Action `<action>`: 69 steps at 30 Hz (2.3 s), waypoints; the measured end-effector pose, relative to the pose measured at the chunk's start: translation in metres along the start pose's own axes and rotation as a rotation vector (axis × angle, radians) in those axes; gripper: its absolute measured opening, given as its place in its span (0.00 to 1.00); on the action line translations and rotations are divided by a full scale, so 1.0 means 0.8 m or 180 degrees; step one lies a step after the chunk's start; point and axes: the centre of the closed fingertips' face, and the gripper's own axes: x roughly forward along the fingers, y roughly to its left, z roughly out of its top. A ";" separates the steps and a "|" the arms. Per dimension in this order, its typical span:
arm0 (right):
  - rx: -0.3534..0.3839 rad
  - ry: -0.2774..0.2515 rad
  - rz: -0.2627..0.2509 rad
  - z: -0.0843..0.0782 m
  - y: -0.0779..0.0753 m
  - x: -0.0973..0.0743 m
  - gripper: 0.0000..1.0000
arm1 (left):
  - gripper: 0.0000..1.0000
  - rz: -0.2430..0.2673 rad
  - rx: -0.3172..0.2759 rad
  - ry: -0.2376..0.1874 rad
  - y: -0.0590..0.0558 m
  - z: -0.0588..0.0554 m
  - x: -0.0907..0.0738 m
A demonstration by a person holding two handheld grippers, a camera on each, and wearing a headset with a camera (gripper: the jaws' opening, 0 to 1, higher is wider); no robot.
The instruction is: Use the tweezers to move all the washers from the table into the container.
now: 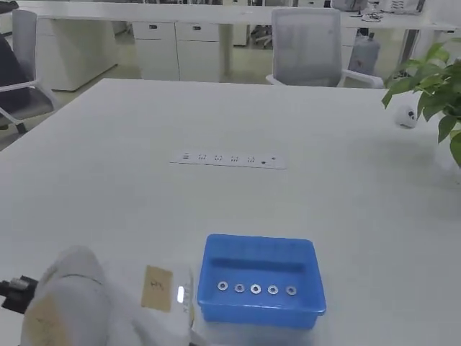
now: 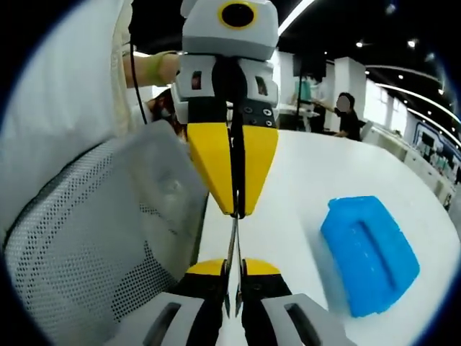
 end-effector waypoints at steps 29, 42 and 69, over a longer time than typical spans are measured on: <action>0.0101 0.0183 -0.0175 -0.028 -0.016 0.011 0.15 | 0.00 0.0091 0.0443 0.0720 0.015 -0.069 0.015; 0.0456 0.0006 -0.0603 -0.036 -0.018 -0.055 0.52 | 0.00 -0.0111 0.0239 0.1209 0.032 -0.122 0.024; 0.0990 -0.0609 -0.1305 -0.022 -0.028 -0.140 0.68 | 0.00 0.0001 0.0077 0.1423 0.039 -0.149 0.034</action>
